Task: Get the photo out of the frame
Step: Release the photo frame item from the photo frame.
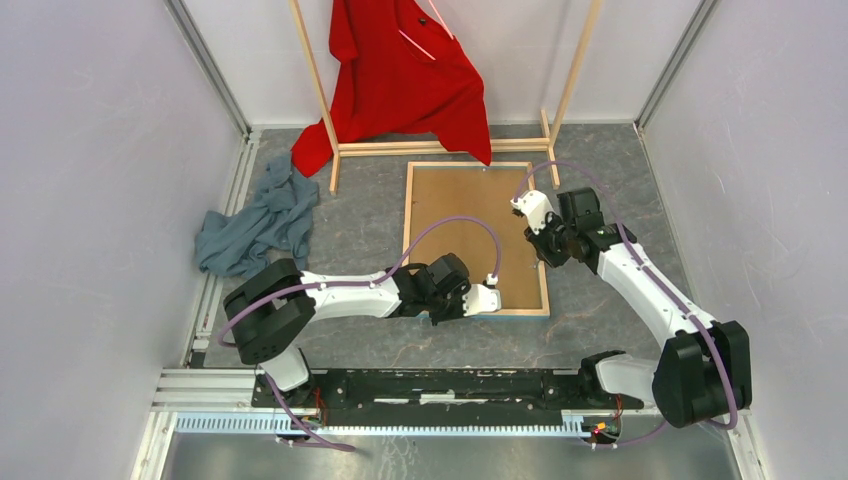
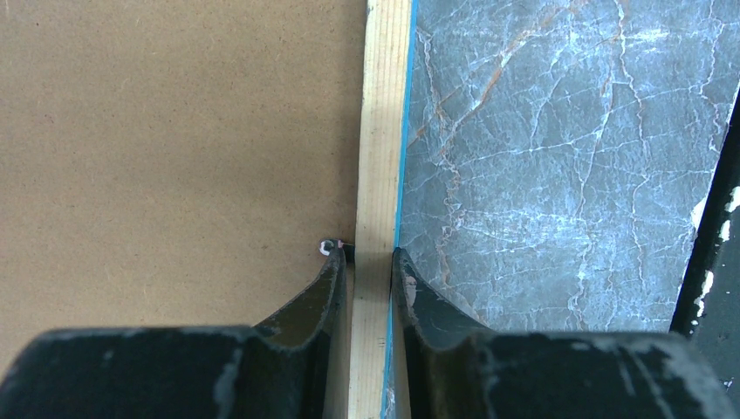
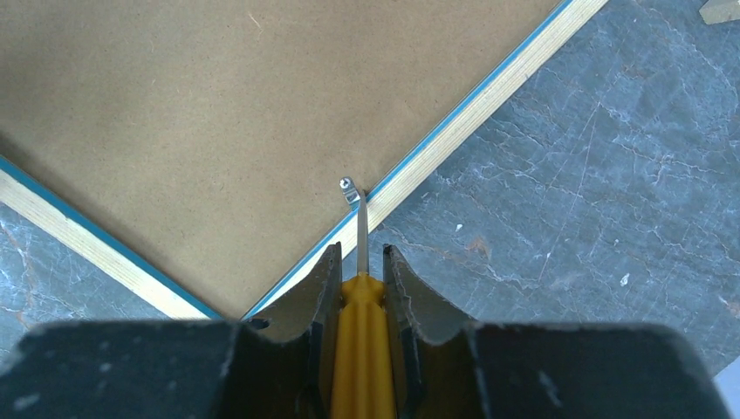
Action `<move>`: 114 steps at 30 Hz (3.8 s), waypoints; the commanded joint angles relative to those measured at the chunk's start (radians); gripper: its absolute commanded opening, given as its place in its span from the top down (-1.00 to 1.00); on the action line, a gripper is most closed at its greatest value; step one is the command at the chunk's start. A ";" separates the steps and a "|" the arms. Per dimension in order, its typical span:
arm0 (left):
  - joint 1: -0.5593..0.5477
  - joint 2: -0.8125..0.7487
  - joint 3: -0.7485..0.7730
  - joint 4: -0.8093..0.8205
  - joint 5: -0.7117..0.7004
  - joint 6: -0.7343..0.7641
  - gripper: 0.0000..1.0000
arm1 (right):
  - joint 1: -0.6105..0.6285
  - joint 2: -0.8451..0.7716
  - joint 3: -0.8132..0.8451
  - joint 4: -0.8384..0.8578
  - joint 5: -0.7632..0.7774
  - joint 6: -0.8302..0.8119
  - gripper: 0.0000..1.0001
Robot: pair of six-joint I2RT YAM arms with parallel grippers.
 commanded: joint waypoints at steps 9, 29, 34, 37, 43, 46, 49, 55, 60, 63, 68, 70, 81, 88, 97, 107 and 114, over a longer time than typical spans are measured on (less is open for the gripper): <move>0.012 0.037 0.007 0.016 -0.003 -0.055 0.96 | -0.008 -0.012 0.022 0.026 -0.010 0.028 1.00; 0.025 0.028 0.003 0.025 0.012 -0.064 0.96 | -0.039 0.025 0.069 -0.005 -0.080 0.063 1.00; 0.028 0.026 0.001 0.028 0.016 -0.064 0.96 | -0.038 -0.007 0.055 0.031 -0.039 0.050 1.00; 0.029 0.028 0.002 0.026 0.017 -0.064 0.96 | -0.039 -0.034 0.037 0.065 -0.040 0.051 1.00; 0.029 0.028 0.005 0.025 0.016 -0.065 0.96 | -0.040 -0.047 0.022 0.093 -0.006 0.033 1.00; 0.029 0.030 0.006 0.025 0.016 -0.067 0.96 | -0.039 -0.028 0.025 0.067 0.003 0.023 1.00; 0.031 0.031 0.006 0.025 0.017 -0.067 0.96 | -0.037 -0.018 0.020 0.042 -0.012 0.010 1.00; 0.031 0.037 0.008 0.025 0.018 -0.068 0.96 | -0.036 -0.018 0.003 0.026 -0.001 -0.005 1.00; 0.032 0.038 0.007 0.024 0.019 -0.067 0.96 | -0.033 -0.005 -0.004 0.016 0.005 -0.010 1.00; 0.032 0.039 0.007 0.025 0.019 -0.068 0.96 | -0.029 0.004 -0.007 0.018 0.015 -0.012 1.00; 0.032 0.042 0.006 0.028 0.021 -0.068 0.96 | -0.022 0.018 -0.012 0.024 0.017 -0.006 1.00; 0.034 0.042 0.007 0.028 0.021 -0.068 0.96 | -0.019 0.026 -0.006 0.017 0.023 -0.002 1.00; 0.038 0.043 0.011 0.029 0.025 -0.079 0.96 | 0.000 0.060 0.053 -0.080 0.028 0.037 1.00; 0.041 0.035 0.013 0.028 0.026 -0.086 0.96 | 0.000 0.067 0.087 -0.124 -0.016 0.054 1.00; 0.044 0.033 0.012 0.031 0.028 -0.087 0.96 | -0.001 0.065 0.104 -0.147 -0.034 0.056 1.00; 0.046 0.031 0.012 0.029 0.033 -0.087 0.96 | -0.001 0.055 0.068 -0.066 -0.043 0.050 1.00; 0.047 0.035 0.012 0.027 0.043 -0.084 0.96 | 0.000 0.054 0.035 -0.013 -0.054 0.039 1.00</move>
